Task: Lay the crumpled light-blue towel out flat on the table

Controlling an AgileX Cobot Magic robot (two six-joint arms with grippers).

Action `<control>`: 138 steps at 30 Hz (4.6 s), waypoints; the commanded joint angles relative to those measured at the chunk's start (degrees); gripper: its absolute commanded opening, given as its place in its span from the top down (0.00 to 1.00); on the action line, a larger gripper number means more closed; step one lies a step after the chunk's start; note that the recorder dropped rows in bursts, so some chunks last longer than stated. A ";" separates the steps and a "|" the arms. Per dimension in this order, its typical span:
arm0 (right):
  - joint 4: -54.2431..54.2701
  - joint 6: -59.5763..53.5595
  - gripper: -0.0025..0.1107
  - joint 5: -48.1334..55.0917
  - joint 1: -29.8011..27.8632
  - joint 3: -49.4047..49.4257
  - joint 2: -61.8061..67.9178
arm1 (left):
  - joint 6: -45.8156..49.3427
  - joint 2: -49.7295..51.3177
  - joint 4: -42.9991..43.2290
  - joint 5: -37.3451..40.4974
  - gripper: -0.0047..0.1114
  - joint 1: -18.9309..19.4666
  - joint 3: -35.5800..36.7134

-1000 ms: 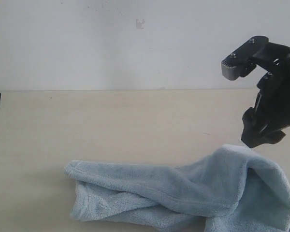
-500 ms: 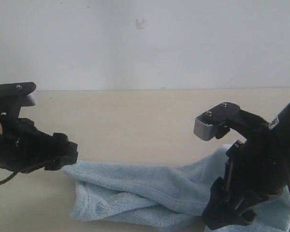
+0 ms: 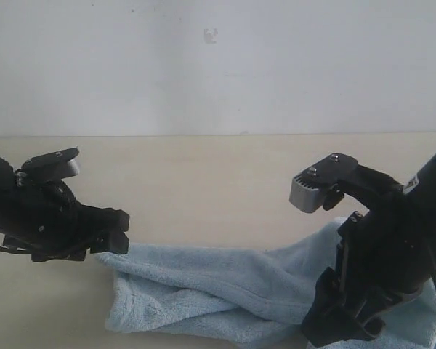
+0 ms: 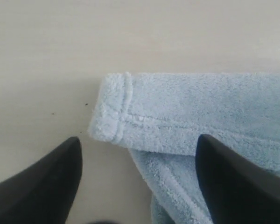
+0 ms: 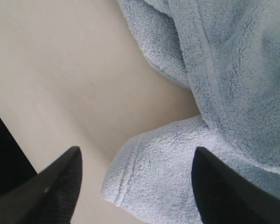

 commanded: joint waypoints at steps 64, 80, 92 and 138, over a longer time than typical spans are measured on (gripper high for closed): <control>2.75 -1.54 0.42 12.69 0.10 -0.03 -0.44 | 24.53 -7.24 -29.09 -1.55 0.92 2.81 -4.98; -16.69 9.15 0.42 0.45 17.46 5.04 1.28 | 18.51 -19.27 -19.55 5.02 0.92 12.29 -5.60; -29.11 15.32 0.42 -2.96 23.42 5.04 13.50 | 18.40 -19.27 -19.14 6.28 0.92 12.28 -5.60; -52.24 34.42 0.98 14.72 -2.61 6.13 -26.70 | -0.91 -34.93 11.42 14.07 0.92 12.28 -5.60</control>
